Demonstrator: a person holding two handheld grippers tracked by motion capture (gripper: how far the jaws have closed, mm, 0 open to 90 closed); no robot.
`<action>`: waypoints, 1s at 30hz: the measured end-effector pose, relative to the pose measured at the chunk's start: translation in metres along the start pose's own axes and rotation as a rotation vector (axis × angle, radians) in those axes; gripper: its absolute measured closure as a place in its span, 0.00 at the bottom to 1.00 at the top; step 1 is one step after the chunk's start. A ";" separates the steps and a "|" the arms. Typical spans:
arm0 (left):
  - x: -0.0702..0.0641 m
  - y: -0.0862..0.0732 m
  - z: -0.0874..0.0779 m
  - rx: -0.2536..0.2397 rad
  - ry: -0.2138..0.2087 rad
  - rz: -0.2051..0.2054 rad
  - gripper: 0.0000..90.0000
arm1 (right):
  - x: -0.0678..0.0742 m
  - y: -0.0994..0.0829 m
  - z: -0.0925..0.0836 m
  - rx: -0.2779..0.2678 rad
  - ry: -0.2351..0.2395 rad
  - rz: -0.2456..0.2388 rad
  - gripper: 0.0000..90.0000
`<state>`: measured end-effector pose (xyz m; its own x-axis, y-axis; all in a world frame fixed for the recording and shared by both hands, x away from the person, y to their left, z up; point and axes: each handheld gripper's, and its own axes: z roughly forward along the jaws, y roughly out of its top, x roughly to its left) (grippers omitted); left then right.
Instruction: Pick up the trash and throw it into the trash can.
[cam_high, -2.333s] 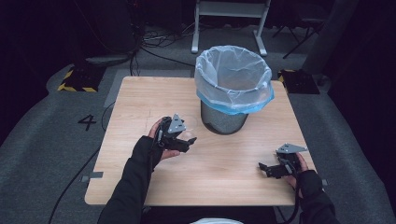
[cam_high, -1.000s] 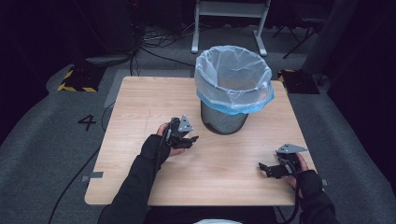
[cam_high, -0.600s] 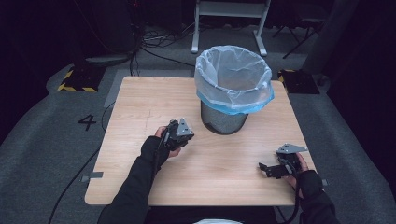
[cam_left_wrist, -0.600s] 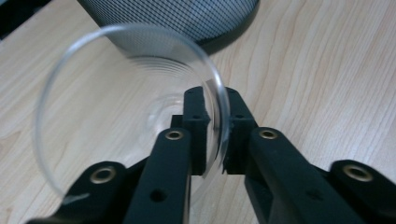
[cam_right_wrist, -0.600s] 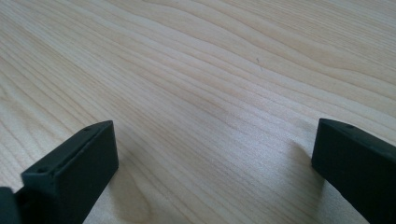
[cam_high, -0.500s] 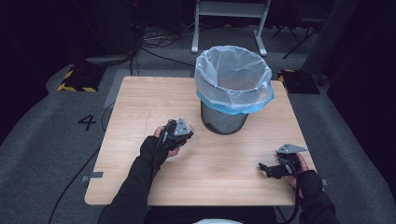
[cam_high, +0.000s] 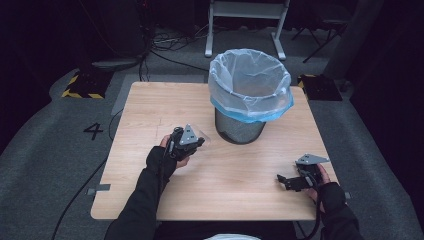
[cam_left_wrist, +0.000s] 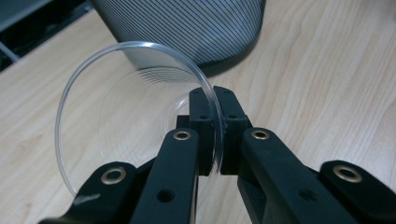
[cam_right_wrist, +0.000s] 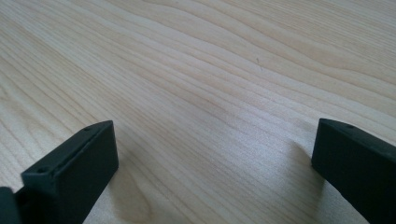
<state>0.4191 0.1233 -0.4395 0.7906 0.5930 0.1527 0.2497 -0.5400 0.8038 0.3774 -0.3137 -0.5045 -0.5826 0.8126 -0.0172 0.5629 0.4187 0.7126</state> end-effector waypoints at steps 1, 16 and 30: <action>0.001 0.001 -0.003 -0.013 -0.001 -0.006 0.97 | 0.000 0.000 0.000 0.000 0.000 -0.001 0.00; 0.017 0.015 -0.039 -0.160 0.033 -0.062 0.97 | 0.000 0.000 0.000 0.000 0.000 0.000 0.00; 0.029 0.053 -0.067 -0.220 0.083 -0.033 0.97 | 0.000 0.000 0.000 -0.002 -0.001 -0.001 0.00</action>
<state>0.4183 0.1521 -0.3541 0.7334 0.6598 0.1638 0.1393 -0.3816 0.9138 0.3773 -0.3138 -0.5045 -0.5825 0.8126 -0.0181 0.5615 0.4183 0.7139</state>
